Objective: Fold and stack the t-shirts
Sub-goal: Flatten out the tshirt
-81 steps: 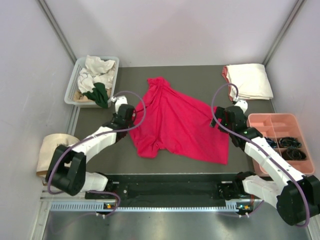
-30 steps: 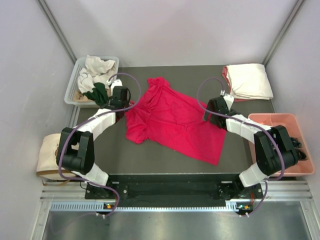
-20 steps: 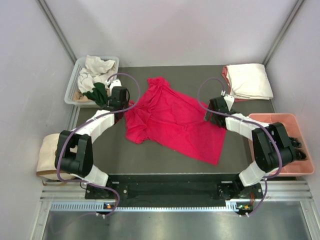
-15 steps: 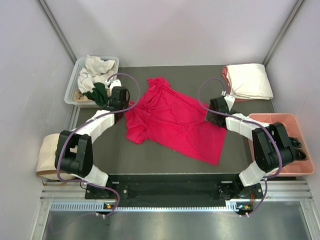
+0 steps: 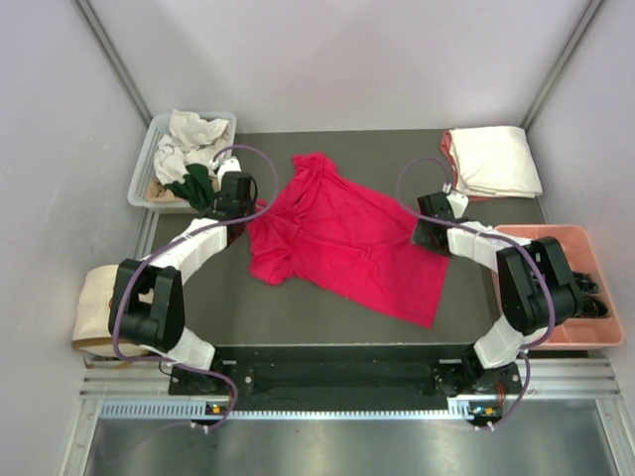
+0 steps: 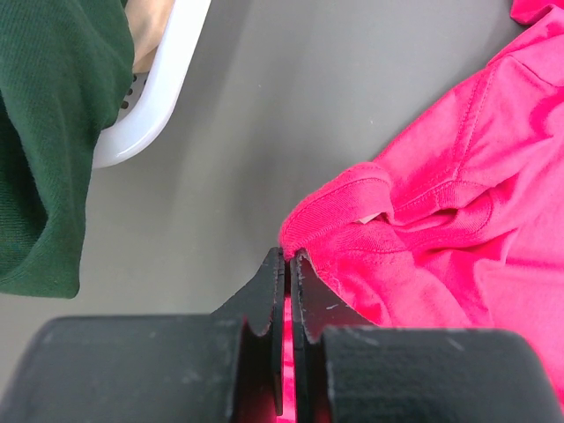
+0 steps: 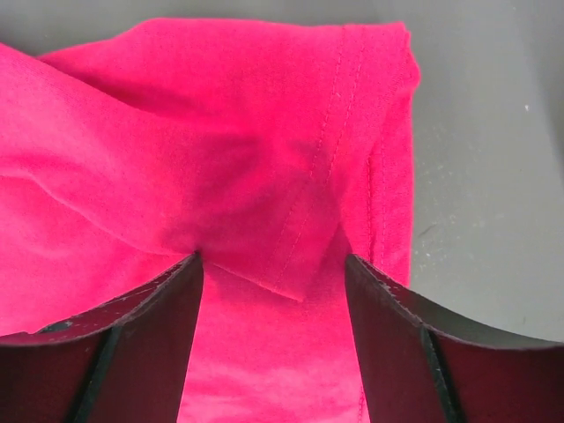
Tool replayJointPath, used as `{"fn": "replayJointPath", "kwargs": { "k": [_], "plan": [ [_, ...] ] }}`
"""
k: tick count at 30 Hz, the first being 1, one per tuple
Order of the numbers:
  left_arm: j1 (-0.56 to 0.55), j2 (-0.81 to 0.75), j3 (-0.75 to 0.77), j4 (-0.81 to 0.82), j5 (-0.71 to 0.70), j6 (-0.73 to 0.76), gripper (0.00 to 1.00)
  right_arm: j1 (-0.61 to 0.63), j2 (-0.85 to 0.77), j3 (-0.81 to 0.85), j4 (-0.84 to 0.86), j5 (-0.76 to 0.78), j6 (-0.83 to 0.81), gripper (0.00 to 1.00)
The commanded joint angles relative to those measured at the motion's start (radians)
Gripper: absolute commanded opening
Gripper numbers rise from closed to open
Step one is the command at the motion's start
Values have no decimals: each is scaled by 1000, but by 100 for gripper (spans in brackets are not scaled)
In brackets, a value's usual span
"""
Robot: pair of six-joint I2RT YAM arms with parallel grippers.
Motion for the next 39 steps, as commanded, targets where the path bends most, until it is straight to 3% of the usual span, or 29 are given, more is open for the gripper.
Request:
{"fn": "replayJointPath", "kwargs": {
  "k": [1,2,4,5,9,20,33,34,35,36,38,39],
  "plan": [
    [5,-48,-13,38,1,-13,0,-8,29,56,-23,-14,26,60],
    [5,-50,-15,38,-1,-13,0,-11,31,59,-23,-16,27,47],
    [4,-53,-21,40,-5,-13,0,-11,32,59,-23,-17,29,34],
    [5,-56,-21,40,-5,-13,0,-13,32,59,-23,-19,27,22],
    [5,-58,-27,41,-8,-13,0,-16,28,56,-25,-14,32,0],
    [5,-59,-28,37,-14,-13,0,-45,-144,117,-100,-8,4,0],
    [5,-64,-27,29,-24,-10,0,-128,-25,282,-121,-7,-39,0],
    [5,-65,-27,28,-22,-10,0,-129,-3,300,-121,-2,-42,8],
    [5,-62,-27,26,-22,-10,0,-128,6,312,-124,13,-45,41],
    [5,-62,-25,26,-22,-10,0,-129,14,324,-150,26,-45,56],
    [5,-62,-27,23,-31,-10,0,-129,-6,326,-167,47,-42,80],
    [5,-65,-30,23,-36,-11,0,-129,-29,288,-157,46,-40,81]
  ]
}}
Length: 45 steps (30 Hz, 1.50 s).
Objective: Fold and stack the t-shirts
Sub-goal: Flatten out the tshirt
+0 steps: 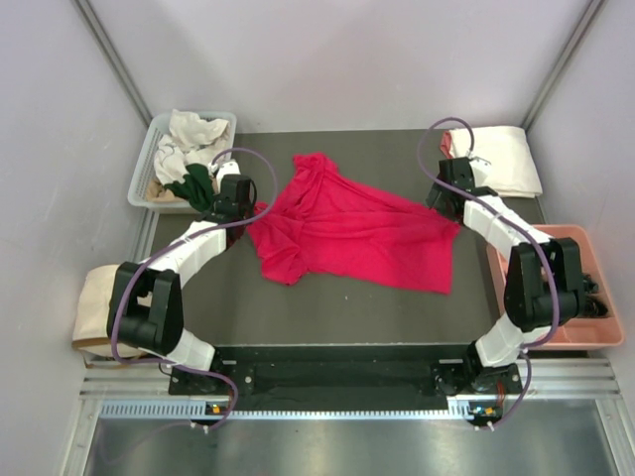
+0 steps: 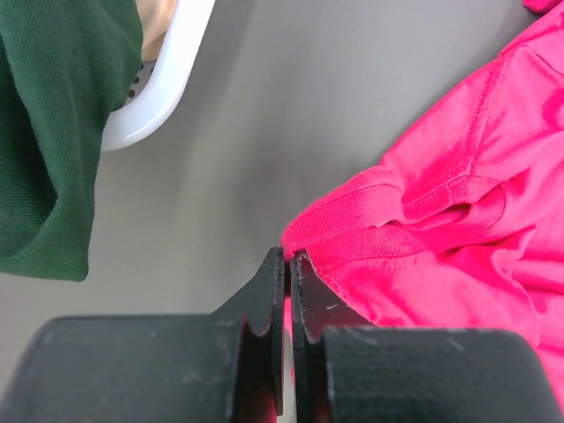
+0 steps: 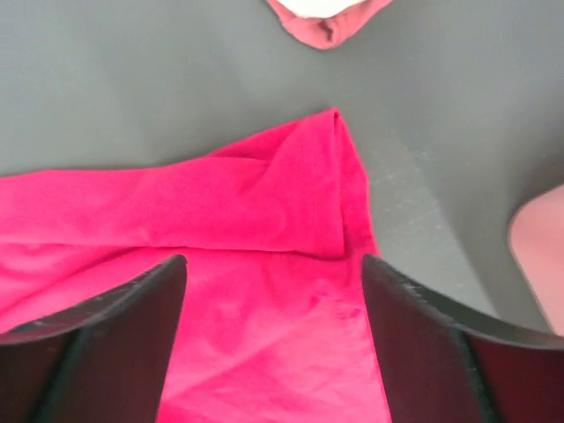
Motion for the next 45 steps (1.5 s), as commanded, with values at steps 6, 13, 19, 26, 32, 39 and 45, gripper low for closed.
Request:
{"fn": "replayJointPath", "kwargs": {
  "k": [6,13,19,26,32,39,45],
  "plan": [
    [5,-42,0,27,-37,-13,0,-12,-300,-211,-38,-50,18,83],
    [4,-35,-4,32,-17,-24,0,-9,-623,-429,-151,-123,67,76],
    [5,-36,-7,38,-1,-30,0,-7,-719,-516,-213,-145,83,71],
    [5,-45,-10,35,-9,-28,0,-6,-709,-601,-196,-194,118,70],
    [5,-42,-11,39,-7,-31,0,-6,-706,-647,-168,-200,123,70],
    [5,-50,-25,41,-17,-31,0,-4,-638,-679,-102,-229,121,64],
    [5,-49,-33,46,-14,-36,0,-3,-640,-681,-99,-225,126,58]
  ]
}}
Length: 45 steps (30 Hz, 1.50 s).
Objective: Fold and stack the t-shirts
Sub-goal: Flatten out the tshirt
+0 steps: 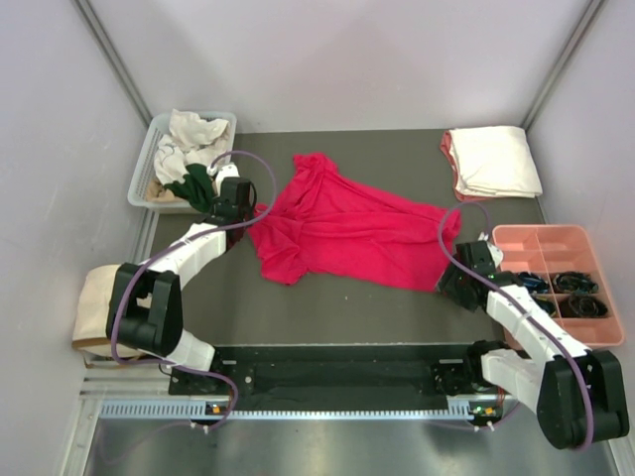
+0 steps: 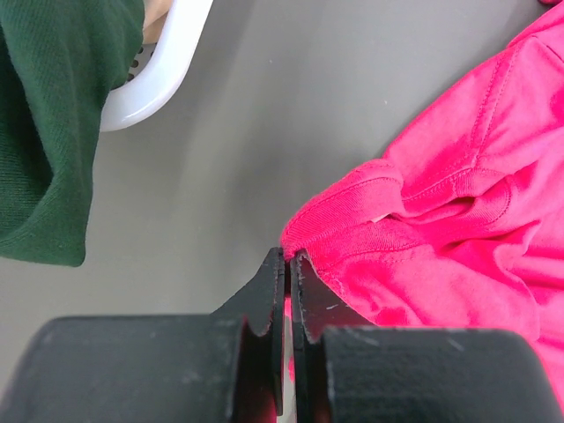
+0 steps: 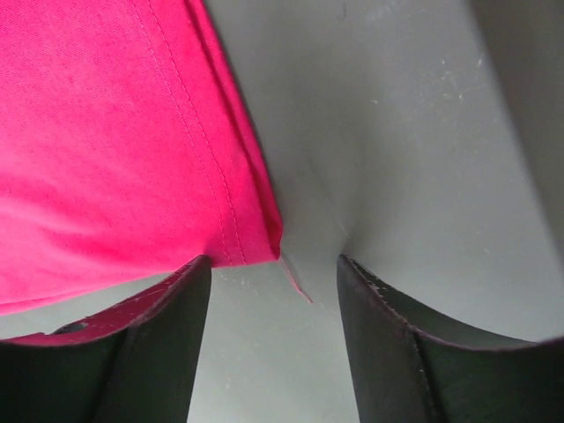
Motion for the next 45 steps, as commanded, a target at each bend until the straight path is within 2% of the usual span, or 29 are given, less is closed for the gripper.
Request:
{"fn": "replayJointPath", "kwargs": {
  "k": [1,13,16,17,21,24,26,30,35,39,45],
  "plan": [
    [5,-42,-10,47,-14,-11,0,1,-5,3,44,-5,14,58],
    [5,-61,-42,61,-23,-20,0,0,102,50,76,-23,9,55],
    [5,-64,-44,62,-22,-20,0,1,113,56,79,-23,7,45],
    [5,-64,-44,65,-20,-22,0,3,110,56,79,-23,6,38],
    [5,-61,-44,65,-20,-22,0,1,107,53,76,-25,6,26],
    [5,-61,-47,69,-22,-22,0,0,101,52,74,-25,4,8],
    [5,-58,-49,69,-23,-22,0,1,96,52,73,-22,4,0],
    [5,-56,-44,61,-28,-19,0,2,81,47,71,-19,0,0],
    [7,-58,-15,46,-34,-11,0,1,-37,27,76,-46,-16,0],
    [7,-49,80,32,-20,-3,0,2,-127,38,38,-32,-28,0],
    [7,-1,238,0,-11,38,0,1,-157,65,-11,3,-45,0]
  ]
}}
